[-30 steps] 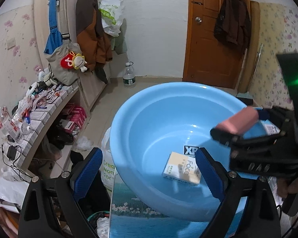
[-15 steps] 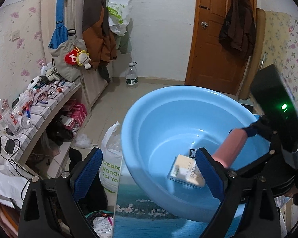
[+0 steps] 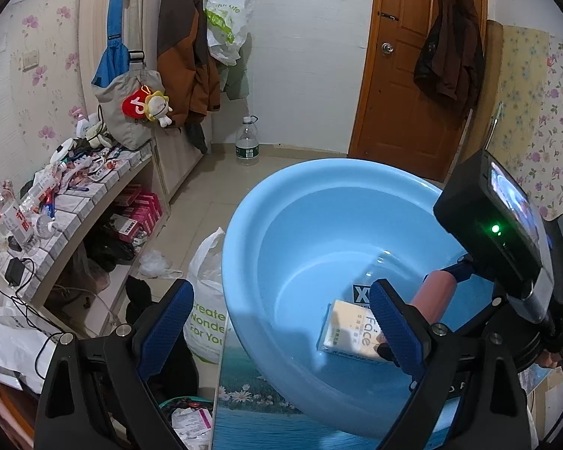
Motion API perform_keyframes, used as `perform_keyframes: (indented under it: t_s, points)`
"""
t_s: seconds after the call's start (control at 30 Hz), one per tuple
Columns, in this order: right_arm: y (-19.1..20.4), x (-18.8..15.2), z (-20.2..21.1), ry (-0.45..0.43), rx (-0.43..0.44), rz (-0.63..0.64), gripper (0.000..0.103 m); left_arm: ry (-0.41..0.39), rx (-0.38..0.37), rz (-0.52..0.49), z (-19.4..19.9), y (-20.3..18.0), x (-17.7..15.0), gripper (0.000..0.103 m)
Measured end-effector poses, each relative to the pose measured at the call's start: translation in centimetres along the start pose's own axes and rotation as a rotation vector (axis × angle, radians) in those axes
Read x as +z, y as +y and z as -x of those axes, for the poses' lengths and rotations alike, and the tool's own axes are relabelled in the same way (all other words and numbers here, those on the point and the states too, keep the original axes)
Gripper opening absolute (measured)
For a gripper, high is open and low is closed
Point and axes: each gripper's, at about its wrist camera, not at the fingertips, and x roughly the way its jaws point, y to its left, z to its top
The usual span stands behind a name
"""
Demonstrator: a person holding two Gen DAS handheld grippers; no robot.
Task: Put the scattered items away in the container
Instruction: 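Lower the pink container into the basin and open the right gripper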
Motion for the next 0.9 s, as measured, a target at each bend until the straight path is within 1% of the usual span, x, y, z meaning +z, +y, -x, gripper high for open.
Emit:
perform_keyframes:
  t_s: [0.47, 0.57, 0.73, 0.9]
  points:
    - [0.2, -1.2, 1.8, 0.0, 0.009, -0.003, 0.088, 0.005, 0.004, 0.004, -0.3, 0.5, 0.2, 0.095]
    - [0.2, -1.6, 2.4, -0.002, 0.013, -0.003, 0.089, 0.007, 0.005, 0.004, -0.3, 0.5, 0.1, 0.095]
    - [-0.1, -2.3, 3.9, -0.012, 0.046, -0.01, 0.092, 0.005, 0.008, 0.003, -0.3, 0.5, 0.1, 0.095]
    - [-0.2, -3.1, 5.3, -0.014, 0.046, -0.01, 0.092, 0.005, 0.011, 0.004, -0.3, 0.6, 0.3, 0.095]
